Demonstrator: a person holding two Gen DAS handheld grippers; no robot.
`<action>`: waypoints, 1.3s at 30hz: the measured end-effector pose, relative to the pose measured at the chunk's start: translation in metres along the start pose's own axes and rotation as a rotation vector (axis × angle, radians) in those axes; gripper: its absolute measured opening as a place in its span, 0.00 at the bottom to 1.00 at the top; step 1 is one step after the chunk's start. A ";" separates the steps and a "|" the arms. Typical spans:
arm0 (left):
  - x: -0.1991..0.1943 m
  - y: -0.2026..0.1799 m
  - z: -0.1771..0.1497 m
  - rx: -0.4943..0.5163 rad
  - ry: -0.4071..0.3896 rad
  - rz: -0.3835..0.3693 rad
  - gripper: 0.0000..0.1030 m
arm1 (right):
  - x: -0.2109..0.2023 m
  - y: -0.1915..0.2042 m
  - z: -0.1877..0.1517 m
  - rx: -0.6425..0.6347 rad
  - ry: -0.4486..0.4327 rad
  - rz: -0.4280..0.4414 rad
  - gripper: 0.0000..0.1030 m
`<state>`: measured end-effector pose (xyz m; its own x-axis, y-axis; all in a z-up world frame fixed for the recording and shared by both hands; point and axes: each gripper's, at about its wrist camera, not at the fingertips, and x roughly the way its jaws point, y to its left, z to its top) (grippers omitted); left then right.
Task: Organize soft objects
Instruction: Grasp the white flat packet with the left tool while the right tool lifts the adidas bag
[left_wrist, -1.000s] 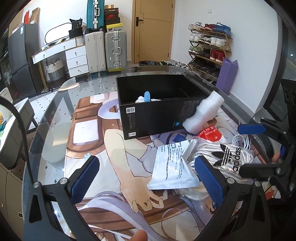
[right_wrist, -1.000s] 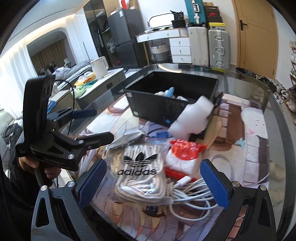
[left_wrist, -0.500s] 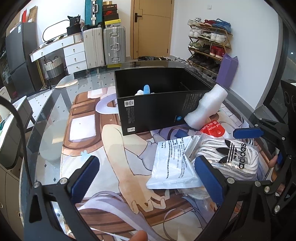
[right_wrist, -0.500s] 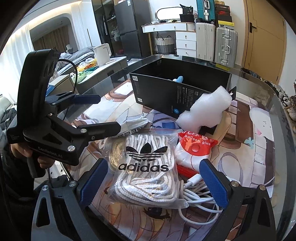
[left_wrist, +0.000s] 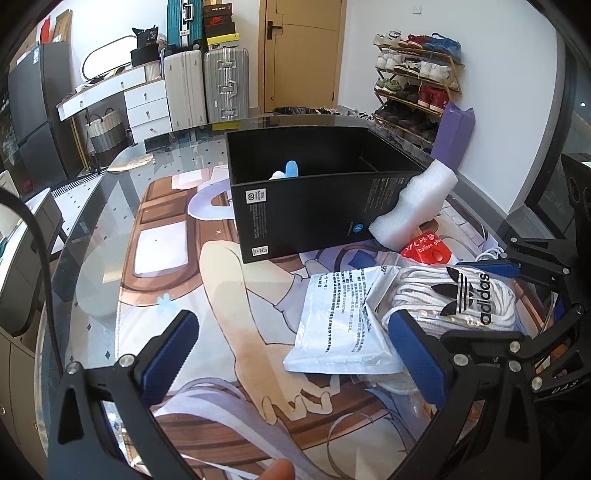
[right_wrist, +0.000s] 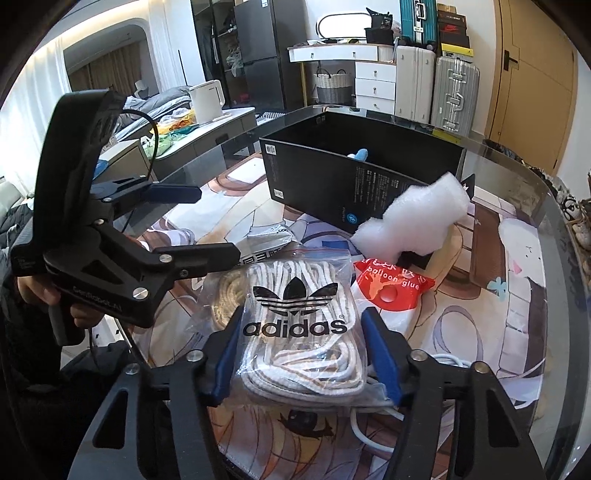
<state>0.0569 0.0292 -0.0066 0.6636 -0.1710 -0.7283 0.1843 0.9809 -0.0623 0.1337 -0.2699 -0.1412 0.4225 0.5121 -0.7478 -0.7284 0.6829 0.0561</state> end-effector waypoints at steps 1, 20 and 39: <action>0.000 0.000 0.000 -0.001 0.000 0.001 1.00 | -0.001 0.000 0.000 -0.001 -0.004 0.006 0.55; 0.001 0.008 0.004 -0.031 0.002 -0.032 1.00 | -0.046 -0.008 0.004 0.025 -0.144 0.018 0.47; 0.032 0.008 0.005 -0.053 0.097 -0.044 0.86 | -0.052 -0.017 0.001 0.047 -0.167 -0.013 0.47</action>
<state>0.0834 0.0314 -0.0268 0.5818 -0.2069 -0.7866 0.1712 0.9766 -0.1302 0.1243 -0.3075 -0.1022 0.5182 0.5802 -0.6283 -0.6978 0.7116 0.0816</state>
